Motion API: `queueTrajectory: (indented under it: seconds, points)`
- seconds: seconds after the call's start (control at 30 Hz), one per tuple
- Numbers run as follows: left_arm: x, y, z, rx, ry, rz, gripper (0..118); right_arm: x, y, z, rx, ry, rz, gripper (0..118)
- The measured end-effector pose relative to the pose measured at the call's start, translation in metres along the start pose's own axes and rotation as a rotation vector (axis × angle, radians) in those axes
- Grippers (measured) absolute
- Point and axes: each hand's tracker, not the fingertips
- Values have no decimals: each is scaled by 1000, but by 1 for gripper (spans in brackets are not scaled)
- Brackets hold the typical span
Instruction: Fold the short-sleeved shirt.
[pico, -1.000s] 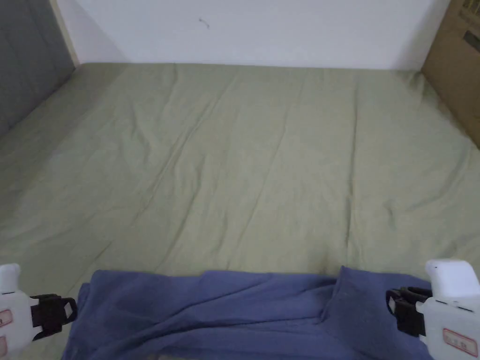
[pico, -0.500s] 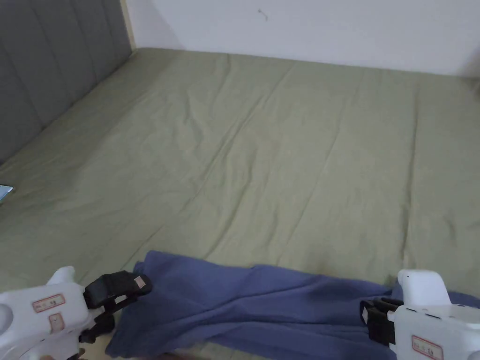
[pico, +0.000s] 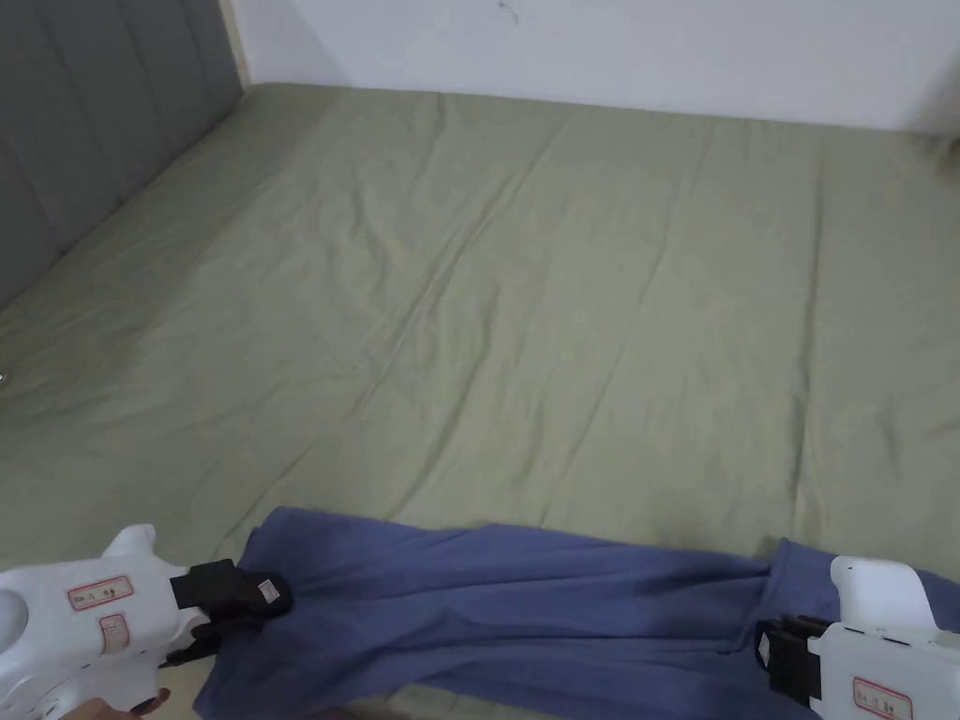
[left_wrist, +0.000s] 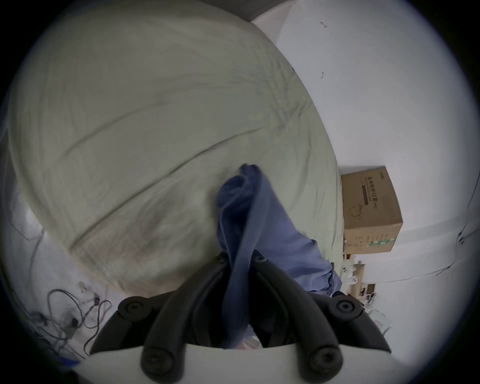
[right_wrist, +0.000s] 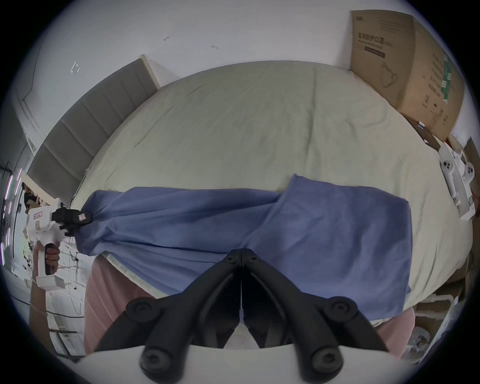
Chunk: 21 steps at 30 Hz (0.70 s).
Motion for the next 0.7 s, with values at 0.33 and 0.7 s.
queueTrajectory:
  seconds: [0.33, 0.7]
  points:
    - [192, -21, 9, 86, -59, -489, 10, 64, -7, 34, 93, -48, -165, 0]
    - [299, -172, -179, -342, -38, -872, 114, 133, -30, 78, 142, -154, -319, 0]
